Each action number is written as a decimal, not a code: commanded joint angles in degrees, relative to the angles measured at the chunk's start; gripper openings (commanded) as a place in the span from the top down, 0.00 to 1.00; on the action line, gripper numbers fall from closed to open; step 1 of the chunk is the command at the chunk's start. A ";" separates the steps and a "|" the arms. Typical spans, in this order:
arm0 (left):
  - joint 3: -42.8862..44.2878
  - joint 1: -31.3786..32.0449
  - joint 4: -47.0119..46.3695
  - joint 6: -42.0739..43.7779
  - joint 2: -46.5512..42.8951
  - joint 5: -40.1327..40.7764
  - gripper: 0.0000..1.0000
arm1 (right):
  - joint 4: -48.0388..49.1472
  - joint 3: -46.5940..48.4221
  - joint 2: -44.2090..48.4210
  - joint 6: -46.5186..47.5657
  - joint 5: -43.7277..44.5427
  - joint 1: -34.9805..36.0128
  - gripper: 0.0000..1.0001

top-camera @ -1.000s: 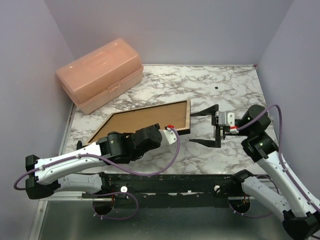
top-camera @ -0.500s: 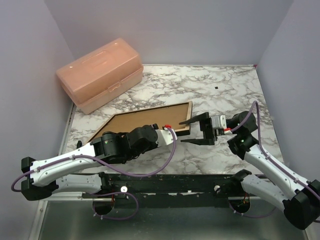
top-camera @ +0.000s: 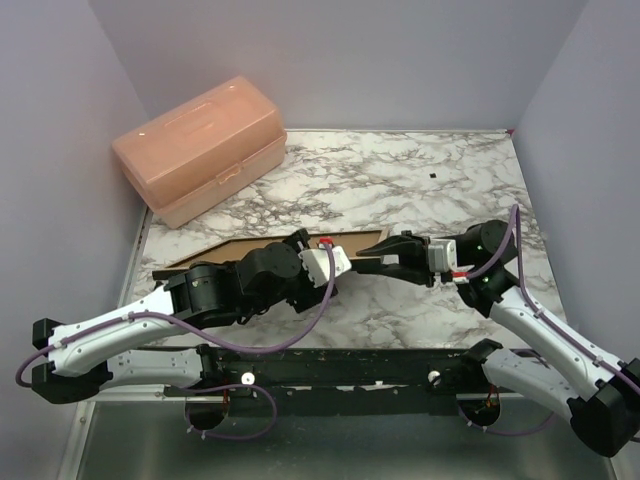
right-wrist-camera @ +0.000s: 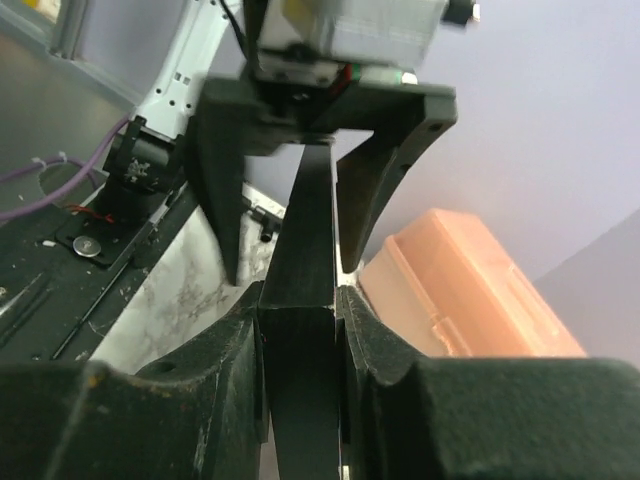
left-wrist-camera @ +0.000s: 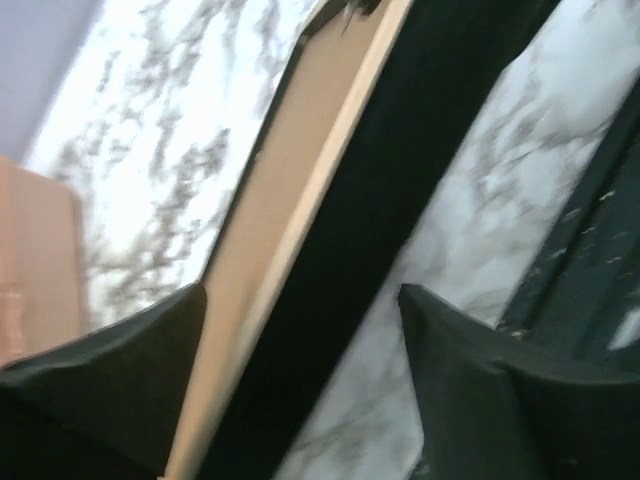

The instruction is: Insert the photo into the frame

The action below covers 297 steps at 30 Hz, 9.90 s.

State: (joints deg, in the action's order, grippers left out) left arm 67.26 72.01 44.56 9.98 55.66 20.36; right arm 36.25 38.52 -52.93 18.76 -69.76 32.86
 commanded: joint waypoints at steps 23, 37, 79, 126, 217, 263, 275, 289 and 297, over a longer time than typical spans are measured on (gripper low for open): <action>3.32 0.15 -16.41 -15.87 -8.22 -1.11 0.02 | -29.75 8.39 1.51 -42.80 42.65 0.62 1.00; -3.49 -6.39 -20.49 -34.36 -1.74 -14.93 0.02 | -42.52 -3.88 11.94 -53.97 74.20 -2.55 0.99; -36.20 -47.15 -23.67 -60.30 5.04 -28.97 0.02 | -41.28 -13.68 -16.21 -54.47 51.54 -34.80 0.00; 47.09 -35.53 1.65 -42.52 73.01 -30.17 0.02 | -43.96 -27.62 0.90 -74.74 35.45 -15.72 0.01; 31.41 -46.43 5.10 -25.42 68.12 -11.37 1.00 | -58.18 3.15 -18.49 -50.72 46.30 -37.76 0.00; -43.17 -50.92 -40.18 -28.08 -37.19 -18.54 0.02 | -54.72 -5.31 12.64 -50.41 49.39 -37.71 0.00; -62.05 -51.00 -65.75 -18.86 -37.24 -2.55 0.02 | -40.46 -14.11 17.35 -42.12 76.55 -37.70 0.00; -65.76 -55.57 -99.44 -11.44 -7.23 -1.66 0.02 | 7.82 -42.93 18.99 -34.79 75.71 -37.75 0.00; -56.71 -62.27 -97.86 -10.30 4.45 -12.08 0.02 | 26.76 -40.97 -4.67 -33.18 74.79 -37.72 0.00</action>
State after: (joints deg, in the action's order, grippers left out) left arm 5.32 12.71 -50.98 -1.45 57.39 15.33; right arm 47.48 0.47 -47.92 -16.40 4.75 -4.62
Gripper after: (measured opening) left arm 0.983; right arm 0.996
